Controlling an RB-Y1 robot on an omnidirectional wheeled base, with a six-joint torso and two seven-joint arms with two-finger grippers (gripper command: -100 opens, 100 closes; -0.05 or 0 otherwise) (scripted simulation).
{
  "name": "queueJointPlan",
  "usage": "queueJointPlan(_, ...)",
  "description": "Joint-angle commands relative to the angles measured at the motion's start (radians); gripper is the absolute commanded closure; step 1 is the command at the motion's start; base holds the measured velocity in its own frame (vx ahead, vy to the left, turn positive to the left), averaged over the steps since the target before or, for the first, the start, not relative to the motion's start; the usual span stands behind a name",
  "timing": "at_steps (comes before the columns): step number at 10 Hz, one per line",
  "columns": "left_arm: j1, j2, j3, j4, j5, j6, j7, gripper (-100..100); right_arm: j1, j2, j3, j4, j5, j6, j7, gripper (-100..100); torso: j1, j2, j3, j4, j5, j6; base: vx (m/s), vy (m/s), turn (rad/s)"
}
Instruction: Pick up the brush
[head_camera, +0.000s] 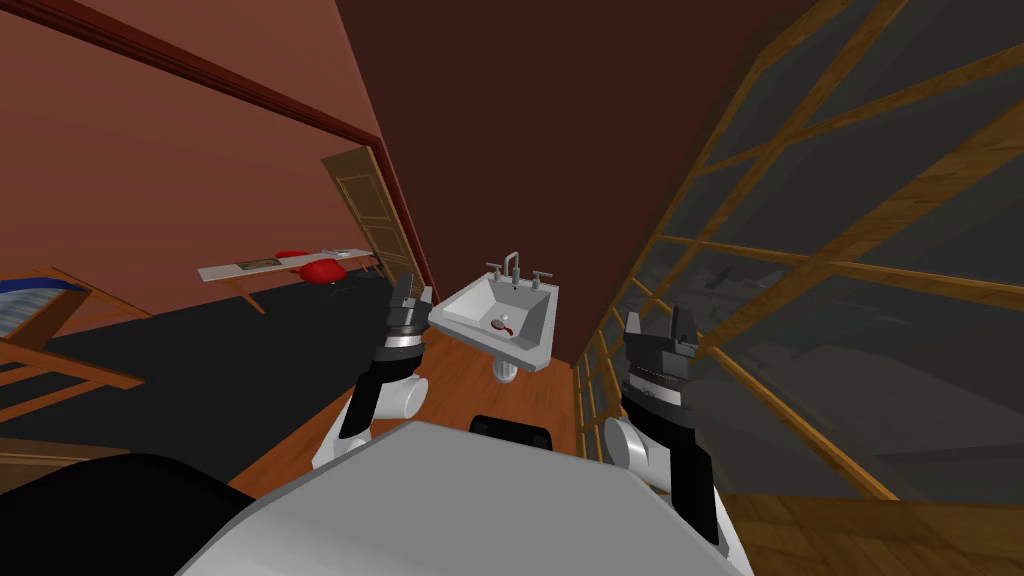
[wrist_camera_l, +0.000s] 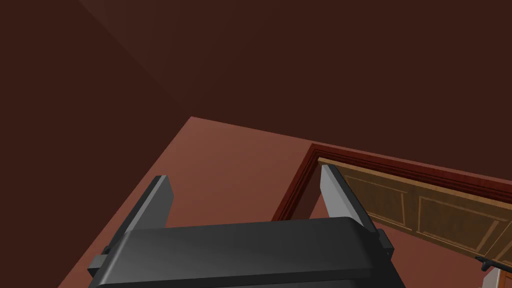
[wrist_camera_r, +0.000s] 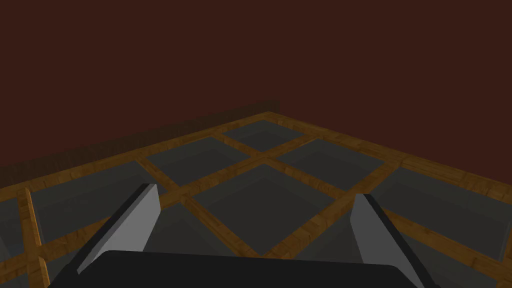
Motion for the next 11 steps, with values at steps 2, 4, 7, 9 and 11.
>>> queueJointPlan(2,0.027,0.036,0.042,-0.008,0.008,0.058,0.003,-100,0.0,0.0,0.0,0.0,0.0,0.0,0.0,0,-0.001,-0.001,0.0,0.0,0.0,0.0,0.024,-0.031,0.04)
queueJointPlan(4,0.048,0.051,0.076,-0.015,0.014,0.107,0.004,-100,0.0,0.0,0.0,0.0,0.0,0.0,0.0,0,-0.003,-0.002,-0.001,-0.001,-0.001,0.0,0.044,-0.045,0.021)
queueJointPlan(7,0.088,0.069,0.142,-0.026,0.025,0.197,0.004,-100,0.0,0.0,0.0,0.0,0.0,0.0,0.0,0,-0.003,-0.003,-0.002,-0.001,-0.001,0.0,0.055,-0.055,0.016)
queueJointPlan(9,0.117,0.078,0.192,-0.034,0.031,0.264,0.002,-100,0.0,0.0,0.0,0.0,0.0,0.0,0.0,0,-0.004,-0.005,-0.003,-0.001,-0.001,0.0,0.077,-0.067,0.005)
queueJointPlan(11,0.133,0.082,0.219,-0.037,0.034,0.315,0.0,-100,0.0,0.0,0.0,0.0,0.0,0.0,0.0,0,-0.004,-0.004,-0.003,-0.001,-0.001,0.0,0.058,-0.057,-0.002)
